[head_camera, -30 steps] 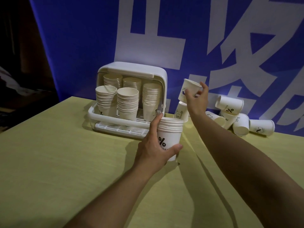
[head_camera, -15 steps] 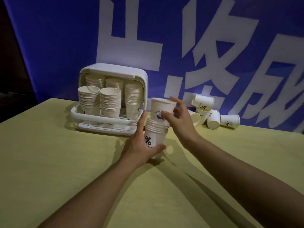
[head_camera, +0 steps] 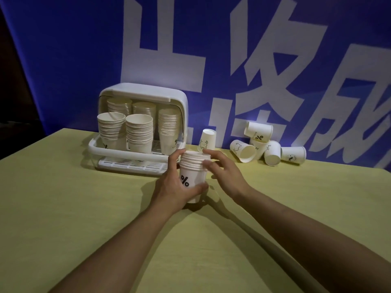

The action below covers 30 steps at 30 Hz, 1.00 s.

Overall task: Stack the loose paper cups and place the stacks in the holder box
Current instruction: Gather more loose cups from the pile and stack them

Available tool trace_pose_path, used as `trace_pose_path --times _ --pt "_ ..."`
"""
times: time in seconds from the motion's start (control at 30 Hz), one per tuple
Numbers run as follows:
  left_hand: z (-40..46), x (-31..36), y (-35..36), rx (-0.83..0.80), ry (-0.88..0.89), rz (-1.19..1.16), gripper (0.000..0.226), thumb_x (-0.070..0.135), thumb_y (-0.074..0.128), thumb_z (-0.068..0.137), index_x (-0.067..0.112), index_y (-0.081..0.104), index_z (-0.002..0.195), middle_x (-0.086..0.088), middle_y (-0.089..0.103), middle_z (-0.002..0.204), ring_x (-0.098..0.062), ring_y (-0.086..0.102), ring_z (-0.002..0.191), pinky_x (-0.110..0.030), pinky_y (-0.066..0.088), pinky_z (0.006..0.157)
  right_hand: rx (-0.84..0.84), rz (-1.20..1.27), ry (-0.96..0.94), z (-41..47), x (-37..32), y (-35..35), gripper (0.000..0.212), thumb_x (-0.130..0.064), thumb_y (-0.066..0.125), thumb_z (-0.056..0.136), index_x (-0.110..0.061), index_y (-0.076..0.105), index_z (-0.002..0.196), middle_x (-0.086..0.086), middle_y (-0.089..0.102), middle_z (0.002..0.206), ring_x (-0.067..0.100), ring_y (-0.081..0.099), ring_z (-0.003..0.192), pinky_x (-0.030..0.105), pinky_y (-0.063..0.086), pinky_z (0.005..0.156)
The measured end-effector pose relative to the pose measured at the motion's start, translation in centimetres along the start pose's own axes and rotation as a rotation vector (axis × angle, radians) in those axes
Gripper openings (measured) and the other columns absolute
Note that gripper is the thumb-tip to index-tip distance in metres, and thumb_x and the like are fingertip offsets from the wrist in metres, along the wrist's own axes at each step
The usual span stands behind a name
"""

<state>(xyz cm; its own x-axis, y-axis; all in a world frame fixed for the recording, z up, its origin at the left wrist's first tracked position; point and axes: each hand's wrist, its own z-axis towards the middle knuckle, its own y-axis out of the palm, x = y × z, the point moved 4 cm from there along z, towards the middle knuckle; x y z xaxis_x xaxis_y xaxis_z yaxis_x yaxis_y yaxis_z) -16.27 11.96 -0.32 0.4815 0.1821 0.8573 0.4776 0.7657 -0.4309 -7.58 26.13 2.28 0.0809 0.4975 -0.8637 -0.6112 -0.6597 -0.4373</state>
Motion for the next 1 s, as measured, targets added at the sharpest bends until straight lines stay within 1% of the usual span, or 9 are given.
trace_pose_path --times 0.07,0.13,0.27,0.33,0.43,0.57,0.67,0.8,1.0 --pt "0.0 0.0 0.1 0.001 -0.007 -0.018 0.104 0.045 0.092 0.065 0.057 0.019 0.139 0.007 0.057 0.13 -0.016 0.06 0.108 -0.031 0.046 0.083 0.09 0.031 -0.024 1.1 0.4 -0.6 0.031 -0.037 0.049 0.103 -0.029 0.063 0.128 -0.013 0.06 0.125 0.005 0.056 0.114 0.041 0.049 0.101" --pt "0.1 -0.1 0.1 0.006 -0.009 -0.049 0.104 0.043 0.092 0.066 0.056 0.02 0.139 0.009 0.055 0.127 -0.014 0.058 0.104 -0.028 0.044 0.08 0.209 -0.023 -0.021 3.1 1.5 -1.3 0.029 -0.033 0.05 0.102 -0.026 0.065 0.127 -0.01 0.063 0.121 0.007 0.058 0.111 0.036 0.051 0.097" --pt "0.2 -0.3 0.3 0.002 -0.003 -0.022 0.105 0.044 0.091 0.068 0.054 0.015 0.14 0.009 0.054 0.135 -0.014 0.057 0.107 -0.025 0.044 0.078 0.281 -0.317 0.024 7.2 4.6 -2.0 0.025 -0.026 0.06 0.098 -0.027 0.065 0.123 -0.003 0.062 0.125 0.015 0.06 0.111 0.04 0.052 0.1" --pt "0.2 -0.5 0.6 -0.031 -0.018 0.011 0.104 0.045 0.089 0.069 0.055 0.011 0.137 0.005 0.054 0.14 -0.017 0.058 0.107 -0.031 0.043 0.081 0.299 -0.311 0.087 8.2 6.0 -2.0 0.027 -0.024 0.062 0.098 -0.027 0.063 0.124 -0.002 0.059 0.128 0.019 0.058 0.117 0.041 0.05 0.104" --pt "0.3 -0.6 1.0 -0.056 -0.022 0.027 0.102 0.04 0.088 0.073 0.052 0.009 0.136 0.004 0.053 0.142 -0.013 0.054 0.106 -0.03 0.04 0.082 0.344 -0.349 0.072 9.0 6.4 -1.6 0.041 -0.019 0.065 0.096 -0.029 0.056 0.135 -0.002 0.055 0.137 0.021 0.053 0.125 0.043 0.044 0.108" --pt "0.6 -0.8 1.2 -0.052 -0.005 0.044 0.103 0.038 0.088 0.073 0.052 0.007 0.134 0.003 0.053 0.142 -0.015 0.055 0.105 -0.029 0.041 0.081 0.266 -0.577 -0.022 11.2 5.4 -1.2 0.062 -0.018 0.067 0.094 -0.031 0.041 0.149 0.001 0.042 0.152 0.026 0.037 0.138 0.05 0.033 0.115" --pt "0.6 -1.0 1.2 -0.046 -0.007 0.049 0.103 0.038 0.088 0.073 0.054 0.006 0.133 0.003 0.053 0.142 -0.016 0.056 0.104 -0.03 0.042 0.083 0.18 -0.664 -0.017 13.8 5.2 -1.1 0.067 -0.019 0.066 0.095 -0.029 0.034 0.153 0.004 0.033 0.158 0.03 0.028 0.145 0.052 0.029 0.117" --pt "0.8 -1.0 1.0 -0.045 -0.013 0.042 0.104 0.038 0.088 0.074 0.055 0.005 0.134 0.002 0.051 0.143 -0.018 0.056 0.108 -0.032 0.044 0.083 0.151 -0.728 0.019 15.8 5.8 -0.9 0.056 -0.023 0.069 0.093 -0.023 0.047 0.144 0.006 0.035 0.157 0.032 0.031 0.143 0.05 0.033 0.115" --pt "0.6 -0.6 1.1 -0.067 0.014 0.06 0.102 0.039 0.084 0.079 0.057 0.002 0.136 0.004 0.045 0.151 -0.016 0.052 0.111 -0.03 0.042 0.084 0.255 -0.578 -0.024 14.8 5.1 -1.2 0.024 -0.023 0.071 0.091 -0.018 0.06 0.112 0.005 0.056 0.134 0.027 0.054 0.118 0.039 0.048 0.101"
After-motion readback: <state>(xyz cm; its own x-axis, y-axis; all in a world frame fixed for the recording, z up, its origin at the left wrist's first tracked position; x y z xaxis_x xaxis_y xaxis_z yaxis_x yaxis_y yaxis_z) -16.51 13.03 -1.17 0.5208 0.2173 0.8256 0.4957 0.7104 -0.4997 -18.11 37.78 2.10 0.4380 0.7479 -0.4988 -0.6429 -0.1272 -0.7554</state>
